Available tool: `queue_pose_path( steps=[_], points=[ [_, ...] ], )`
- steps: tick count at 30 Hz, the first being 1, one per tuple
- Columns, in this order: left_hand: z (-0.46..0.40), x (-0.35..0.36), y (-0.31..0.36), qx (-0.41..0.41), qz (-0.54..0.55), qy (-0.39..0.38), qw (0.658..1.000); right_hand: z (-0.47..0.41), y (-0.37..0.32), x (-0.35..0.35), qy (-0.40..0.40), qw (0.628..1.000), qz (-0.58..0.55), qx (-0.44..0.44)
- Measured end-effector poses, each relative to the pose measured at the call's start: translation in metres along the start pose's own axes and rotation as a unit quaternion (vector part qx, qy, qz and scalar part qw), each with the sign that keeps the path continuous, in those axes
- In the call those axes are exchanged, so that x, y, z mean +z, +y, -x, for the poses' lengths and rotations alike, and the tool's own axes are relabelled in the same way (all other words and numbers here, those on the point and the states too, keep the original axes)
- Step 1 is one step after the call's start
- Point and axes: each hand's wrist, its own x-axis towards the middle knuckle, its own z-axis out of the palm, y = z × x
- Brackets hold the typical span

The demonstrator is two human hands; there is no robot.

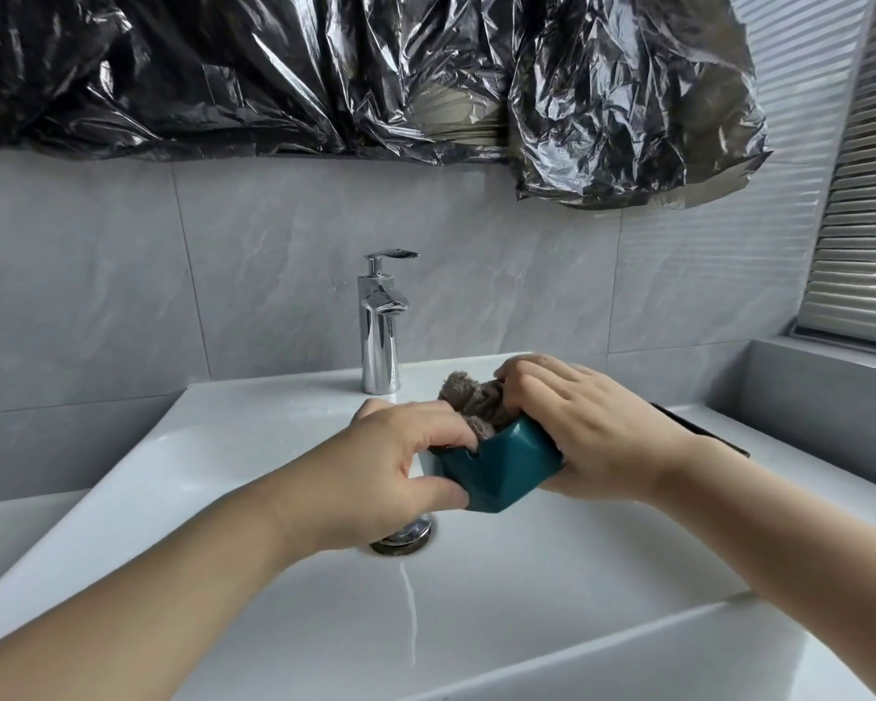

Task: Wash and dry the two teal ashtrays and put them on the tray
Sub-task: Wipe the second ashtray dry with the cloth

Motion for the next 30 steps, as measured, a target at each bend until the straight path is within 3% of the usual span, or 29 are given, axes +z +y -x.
queue_pose_path(
  steps=[3, 8, 16, 19, 23, 27, 30],
  points=[
    [0.000, 0.006, 0.005, -0.060, 0.035, -0.041, 0.997, -0.001, -0.005, 0.001, -0.030, 0.997, 0.061, -0.023],
    [-0.006, 0.022, 0.014, -0.084, 0.011, 0.011, 0.996, -0.006, -0.009, 0.007, -0.012, 0.996, 0.082, -0.037],
    [-0.003, 0.002, -0.003, 0.064, -0.040, -0.013, 0.997, -0.004, -0.001, -0.001, 0.057, 0.997, -0.017, -0.041],
    [-0.002, 0.001, -0.006, 0.002, -0.064, -0.041, 0.997, -0.012, -0.004, 0.004, -0.014, 0.998, -0.010, -0.059],
    [-0.002, 0.004, -0.010, -0.119, 0.043, -0.026, 0.992, -0.030, -0.007, 0.016, -0.071, 0.996, -0.013, -0.051],
    [0.000, -0.001, -0.015, -0.121, 0.068, -0.005, 0.990, -0.038, -0.006, 0.025, -0.022, 0.998, 0.010, -0.058],
    [-0.001, -0.007, -0.016, -0.050, -0.003, 0.003, 0.999, -0.024, 0.003, 0.017, 0.034, 0.998, -0.022, -0.057]
  ],
)
